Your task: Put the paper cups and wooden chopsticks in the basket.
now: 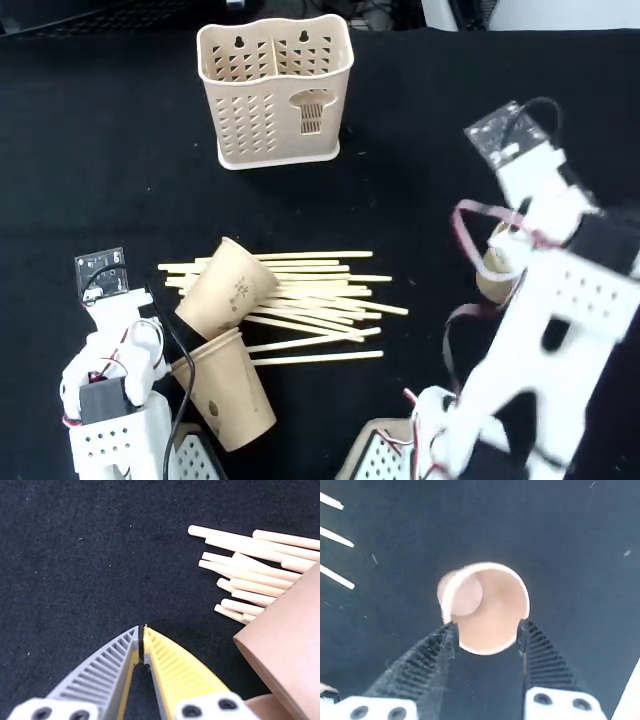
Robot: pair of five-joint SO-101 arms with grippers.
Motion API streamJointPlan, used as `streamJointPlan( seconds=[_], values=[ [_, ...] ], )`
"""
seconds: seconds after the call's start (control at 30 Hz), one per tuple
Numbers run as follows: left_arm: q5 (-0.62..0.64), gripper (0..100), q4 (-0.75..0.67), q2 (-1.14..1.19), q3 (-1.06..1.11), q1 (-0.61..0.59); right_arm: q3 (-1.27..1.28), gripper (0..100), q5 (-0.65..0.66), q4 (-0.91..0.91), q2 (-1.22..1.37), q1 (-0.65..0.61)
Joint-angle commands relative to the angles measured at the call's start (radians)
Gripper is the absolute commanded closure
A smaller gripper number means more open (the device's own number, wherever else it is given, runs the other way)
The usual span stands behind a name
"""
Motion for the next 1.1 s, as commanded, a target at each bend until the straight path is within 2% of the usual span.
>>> streamJointPlan(
  seconds=[0.0,0.2,0.33,0.43,0.6,0.77,0.93,1.07],
  values=[
    [0.008,97,-0.011,0.005,0.015,-0.004,0.039,79.0,-0.028,0.051,-0.182,-0.115],
    [0.008,97,-0.011,0.005,0.015,-0.004,0.168,79.0,-0.207,0.081,-0.292,-0.468],
    [0.008,97,-0.011,0.005,0.015,-0.004,0.269,79.1,-0.305,-0.017,-0.220,-0.720],
    [0.008,97,-0.011,0.005,0.015,-0.004,0.289,79.1,-0.370,-0.115,-0.111,-0.847],
    [0.008,97,-0.011,0.005,0.015,-0.004,0.257,79.1,-0.445,-0.215,0.062,-0.974],
    [0.008,97,-0.011,0.005,0.015,-0.004,0.257,79.1,-0.529,-0.307,0.099,-1.071],
    [0.008,97,-0.011,0.005,0.015,-0.005,0.257,79.1,-0.537,-0.330,0.102,-1.180],
    [0.008,97,-0.011,0.005,0.015,-0.005,0.255,79.1,-0.528,-0.345,0.113,-1.209]
  ],
)
